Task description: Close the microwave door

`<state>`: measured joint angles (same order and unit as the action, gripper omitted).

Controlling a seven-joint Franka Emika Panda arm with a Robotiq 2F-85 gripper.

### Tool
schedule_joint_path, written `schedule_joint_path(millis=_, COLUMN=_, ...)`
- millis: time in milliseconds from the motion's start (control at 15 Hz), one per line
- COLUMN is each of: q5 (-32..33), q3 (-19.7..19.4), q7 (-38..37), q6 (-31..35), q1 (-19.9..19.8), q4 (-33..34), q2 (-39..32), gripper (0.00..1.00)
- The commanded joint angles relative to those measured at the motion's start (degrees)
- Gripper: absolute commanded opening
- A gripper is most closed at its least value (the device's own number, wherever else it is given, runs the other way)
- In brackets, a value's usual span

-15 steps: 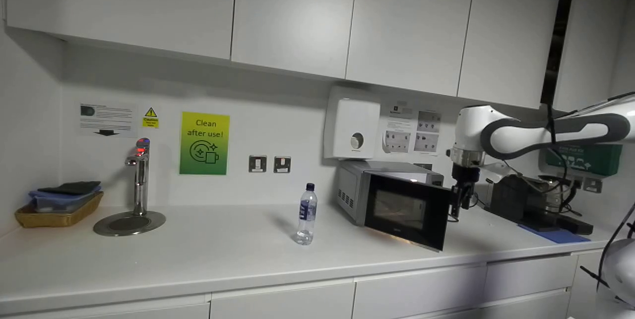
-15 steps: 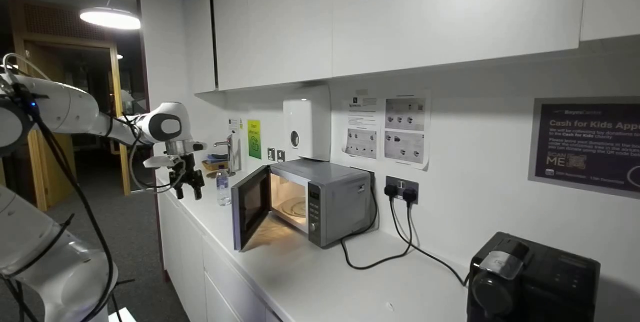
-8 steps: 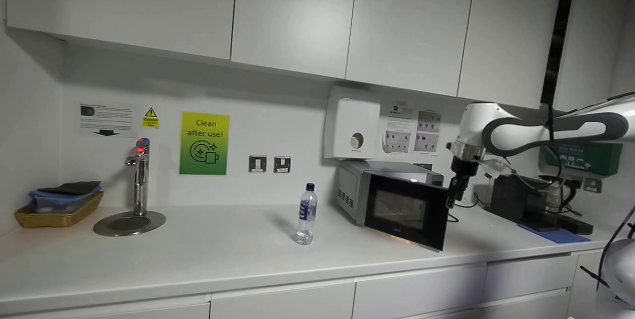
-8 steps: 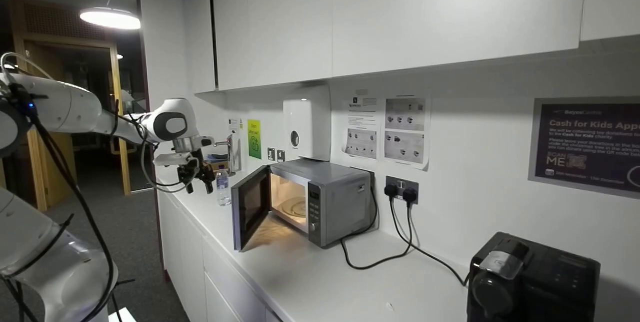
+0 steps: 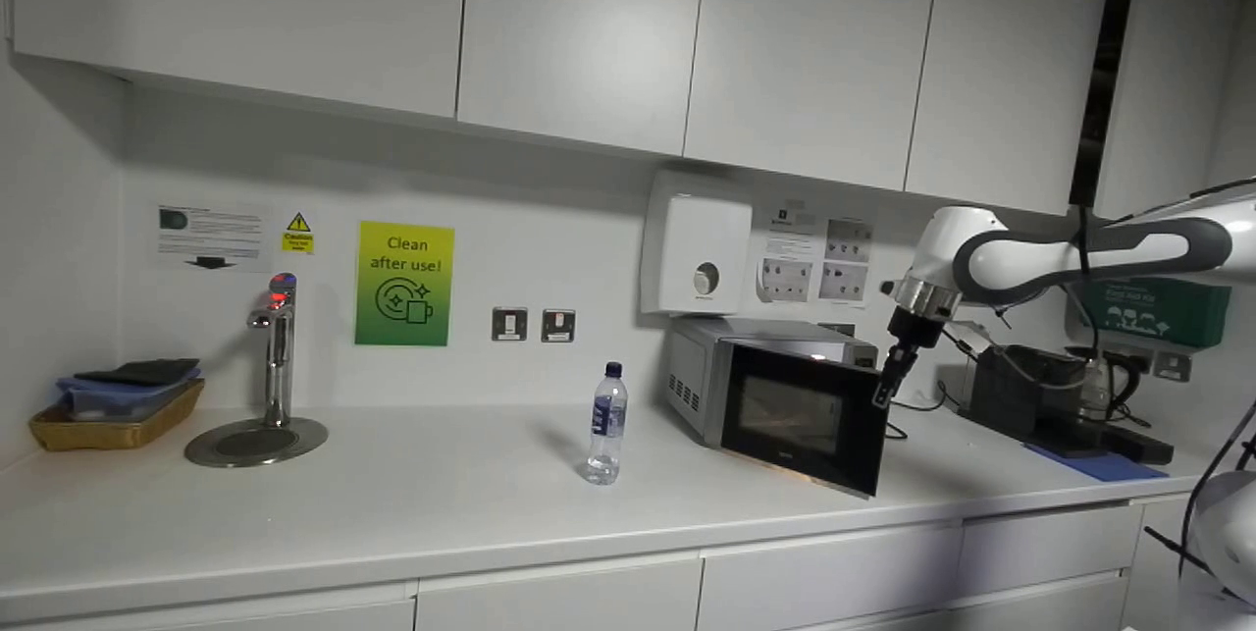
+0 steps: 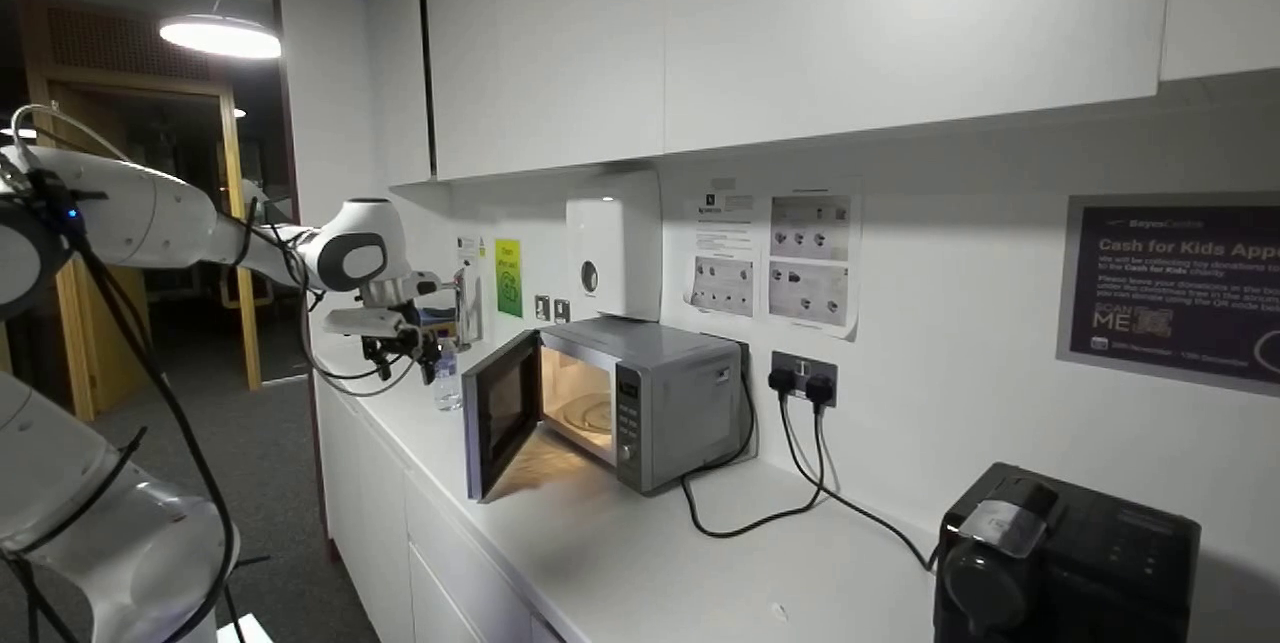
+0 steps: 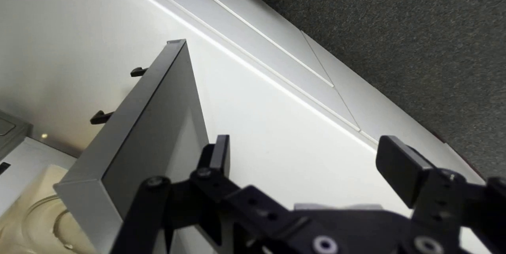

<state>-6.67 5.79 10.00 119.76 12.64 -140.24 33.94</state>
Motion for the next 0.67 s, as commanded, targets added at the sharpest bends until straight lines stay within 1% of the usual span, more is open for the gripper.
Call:
schedule_joint_path(millis=0, q5=-3.14, q3=-2.21, q7=4.86, q6=2.06, q1=1.97, q4=-1.39, q2=-0.14, gripper=1.00)
schedule_joint_path(millis=200, q5=-3.83, q3=-2.74, q7=7.43, q6=1.85, q1=2.24, q4=-1.86, q2=-0.80, gripper=1.00)
schedule_joint_path(millis=600, q5=-2.33, q3=-3.15, q7=11.22, q6=2.31, q1=1.45, q4=-1.96, q2=-3.35, gripper=1.00)
